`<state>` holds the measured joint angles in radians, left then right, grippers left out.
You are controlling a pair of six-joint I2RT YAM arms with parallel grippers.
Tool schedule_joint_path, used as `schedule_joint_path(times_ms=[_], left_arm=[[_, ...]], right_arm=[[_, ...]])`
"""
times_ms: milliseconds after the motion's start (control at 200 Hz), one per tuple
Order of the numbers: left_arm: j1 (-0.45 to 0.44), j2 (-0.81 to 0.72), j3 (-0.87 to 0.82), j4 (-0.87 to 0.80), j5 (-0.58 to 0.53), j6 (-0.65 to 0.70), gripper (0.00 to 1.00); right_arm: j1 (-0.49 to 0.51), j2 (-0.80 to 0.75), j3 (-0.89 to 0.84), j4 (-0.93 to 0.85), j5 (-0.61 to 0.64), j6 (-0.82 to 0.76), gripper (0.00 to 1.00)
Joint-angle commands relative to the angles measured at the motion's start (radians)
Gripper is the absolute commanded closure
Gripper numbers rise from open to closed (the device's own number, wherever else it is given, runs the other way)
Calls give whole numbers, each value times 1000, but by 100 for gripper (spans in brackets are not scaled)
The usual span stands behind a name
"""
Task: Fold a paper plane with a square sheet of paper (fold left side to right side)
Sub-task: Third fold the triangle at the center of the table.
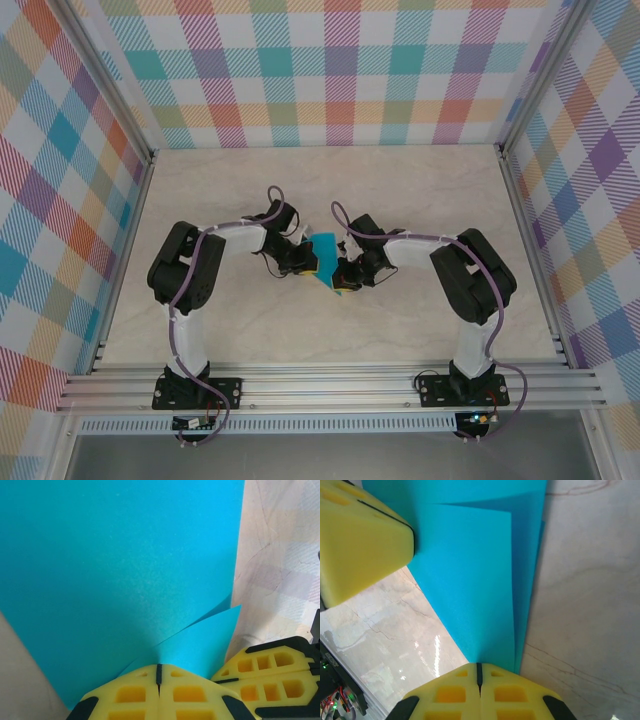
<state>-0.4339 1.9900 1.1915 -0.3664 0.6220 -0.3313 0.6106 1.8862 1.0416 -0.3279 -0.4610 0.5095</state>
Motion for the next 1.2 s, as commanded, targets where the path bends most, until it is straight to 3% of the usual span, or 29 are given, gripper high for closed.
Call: schedule_joint_path(times_ms=[0,360,470,625,720,935,1195], left_arm=[[97,57,30,-14,-228,37,100],[130,-9,62,-50,-190,64,94],[135,-106,44,-75,-196,68,82],[136,-235,-22,-76,-169,33,55],[136,-285,-84,-42,-116,-15,49],[117,-327,-240,142,-19,-159,42],[73,-242,-243,265,41,-242,42]], right_arm=[[6,48,-57,-151,67,-12,100],[7,33,-64,-137,18,-26,100],[7,3,-65,-97,-13,-34,100],[5,-72,-59,-36,-19,-45,90],[2,-122,-47,-17,-4,-56,83],[-16,-179,-18,-24,46,-119,65],[-12,-177,21,-31,82,-151,63]])
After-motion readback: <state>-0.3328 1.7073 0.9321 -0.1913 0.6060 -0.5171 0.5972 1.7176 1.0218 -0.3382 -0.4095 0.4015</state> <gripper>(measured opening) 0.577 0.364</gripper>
